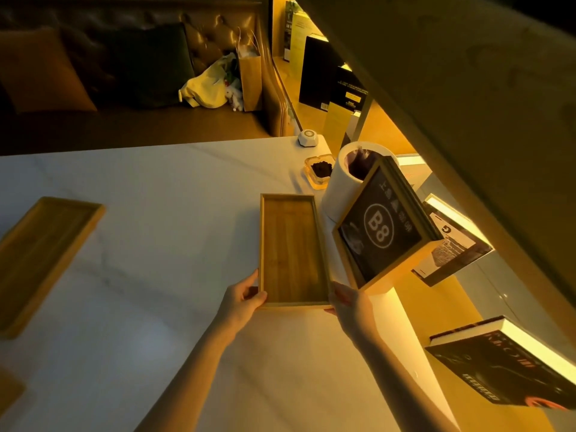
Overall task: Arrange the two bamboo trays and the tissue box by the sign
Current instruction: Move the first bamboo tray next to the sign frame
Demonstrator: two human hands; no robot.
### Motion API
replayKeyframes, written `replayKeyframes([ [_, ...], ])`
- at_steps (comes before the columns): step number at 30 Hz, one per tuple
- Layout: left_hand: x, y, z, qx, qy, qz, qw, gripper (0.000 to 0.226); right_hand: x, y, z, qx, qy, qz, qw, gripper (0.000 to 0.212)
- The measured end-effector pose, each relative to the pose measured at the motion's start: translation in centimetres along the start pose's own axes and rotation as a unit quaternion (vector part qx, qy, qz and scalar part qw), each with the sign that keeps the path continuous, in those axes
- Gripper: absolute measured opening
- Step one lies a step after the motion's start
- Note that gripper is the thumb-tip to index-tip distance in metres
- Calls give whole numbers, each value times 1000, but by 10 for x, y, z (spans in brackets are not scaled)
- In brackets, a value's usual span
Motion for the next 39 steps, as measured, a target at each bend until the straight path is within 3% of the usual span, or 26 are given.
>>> replayKeyframes([
  [10, 4, 30, 12, -1, 13, -6, 1000, 53, -10, 30, -1, -26, -65, -17, 997, 20],
  [16, 7, 44, 15, -43, 120, 16, 992, 53, -11, 30, -3, -83, -155, -33, 984, 25],
  [26, 8, 45, 20, -58, 200, 52, 977, 52, -25, 32, 12, -91, -245, -51, 964, 28],
  [29, 4, 37, 22, -61, 209, 75, 973, 47, -19, 24, 13, -100, -268, -94, 954, 31],
  [32, 2, 19, 28, -99, 269, 130, 949, 46, -12, 3, 15, -123, -298, -156, 934, 44],
  [34, 6, 8, 36, -121, 358, 165, 911, 46, -12, -11, 28, -93, -345, -194, 914, 45],
  [37, 17, 2, 49, -103, 450, 169, 871, 51, -33, -19, 43, -47, -427, -183, 884, 51],
  [39, 20, 4, 51, -100, 451, 169, 871, 53, -40, -18, 44, -46, -431, -175, 884, 58],
])
Point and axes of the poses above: each hand's wrist, its own y-axis towards the middle knuckle, its own z-axis out of the palm, x = y × z, the point moved 9 cm from there along y, towards the middle knuckle
